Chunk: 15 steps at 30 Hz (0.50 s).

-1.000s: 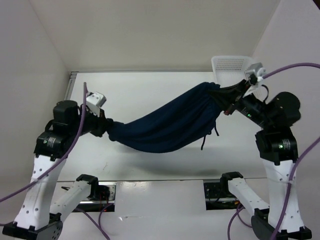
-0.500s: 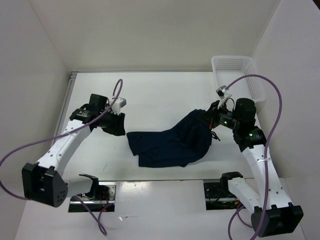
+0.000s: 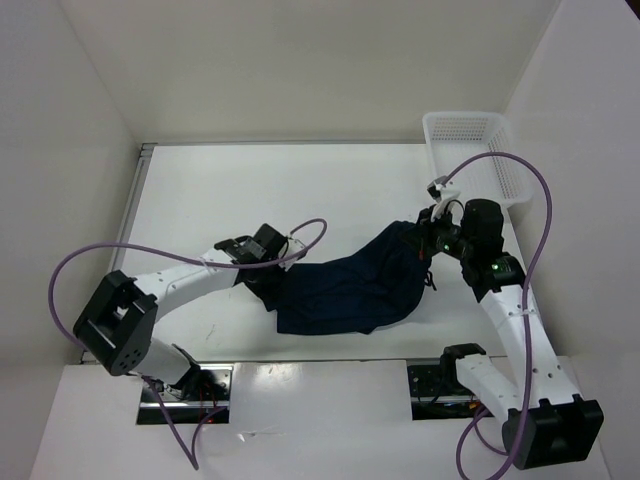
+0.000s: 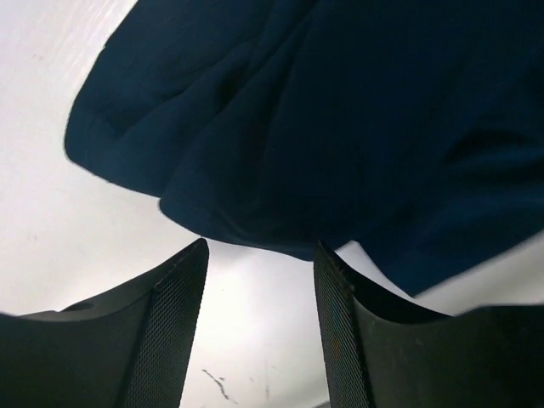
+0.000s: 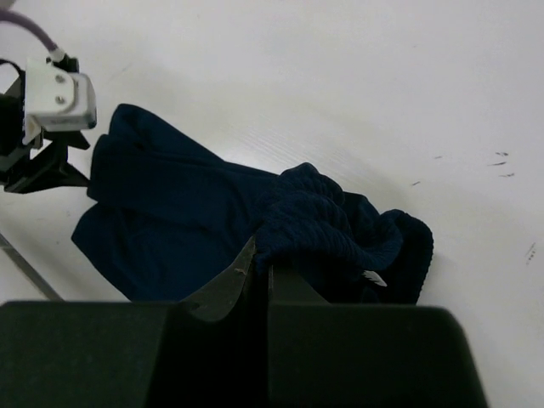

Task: Fold and stack the shorts
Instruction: Flatten the shorts out

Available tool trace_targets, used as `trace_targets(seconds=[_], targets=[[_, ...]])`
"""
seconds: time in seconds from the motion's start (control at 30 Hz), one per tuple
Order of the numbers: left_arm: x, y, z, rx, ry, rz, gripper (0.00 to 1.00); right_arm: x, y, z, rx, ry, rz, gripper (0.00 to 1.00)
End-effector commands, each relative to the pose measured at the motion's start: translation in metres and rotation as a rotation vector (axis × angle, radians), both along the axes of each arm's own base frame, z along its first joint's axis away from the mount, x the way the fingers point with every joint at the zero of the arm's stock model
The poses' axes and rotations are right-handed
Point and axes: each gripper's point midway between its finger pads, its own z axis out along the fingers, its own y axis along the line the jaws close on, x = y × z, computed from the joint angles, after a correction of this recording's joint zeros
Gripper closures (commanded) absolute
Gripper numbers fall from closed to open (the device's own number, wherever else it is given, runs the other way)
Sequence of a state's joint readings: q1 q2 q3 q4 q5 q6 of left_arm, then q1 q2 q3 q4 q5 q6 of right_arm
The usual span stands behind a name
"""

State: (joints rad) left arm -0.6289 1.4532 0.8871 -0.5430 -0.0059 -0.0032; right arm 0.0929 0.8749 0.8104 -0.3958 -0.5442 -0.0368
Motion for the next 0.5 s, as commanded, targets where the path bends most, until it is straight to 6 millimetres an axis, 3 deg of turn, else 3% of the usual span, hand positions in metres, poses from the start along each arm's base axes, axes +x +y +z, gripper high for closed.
trace_targets(seconds=[0.0,0.03,0.27,0.33,0.47], targets=[[0.034,0.012,0.004,0.099,-0.188,0.065,0.40,0.014,-0.008,0.007,-0.044,-0.075,-0.027,1.00],[0.030,0.001,0.002,0.068,-0.164,0.035,0.40,0.014,-0.008,0.007,-0.044,-0.075,-0.027,1.00],[-0.005,-0.008,-0.023,0.087,-0.013,-0.056,0.40,0.017,-0.010,0.001,-0.057,-0.070,-0.033,1.00],[-0.019,-0.019,-0.017,0.035,0.071,-0.093,0.40,0.017,-0.012,-0.004,-0.063,-0.061,-0.042,1.00],[-0.034,-0.019,-0.011,0.025,0.142,-0.110,0.40,0.015,-0.013,-0.005,-0.079,-0.073,-0.034,1.00]])
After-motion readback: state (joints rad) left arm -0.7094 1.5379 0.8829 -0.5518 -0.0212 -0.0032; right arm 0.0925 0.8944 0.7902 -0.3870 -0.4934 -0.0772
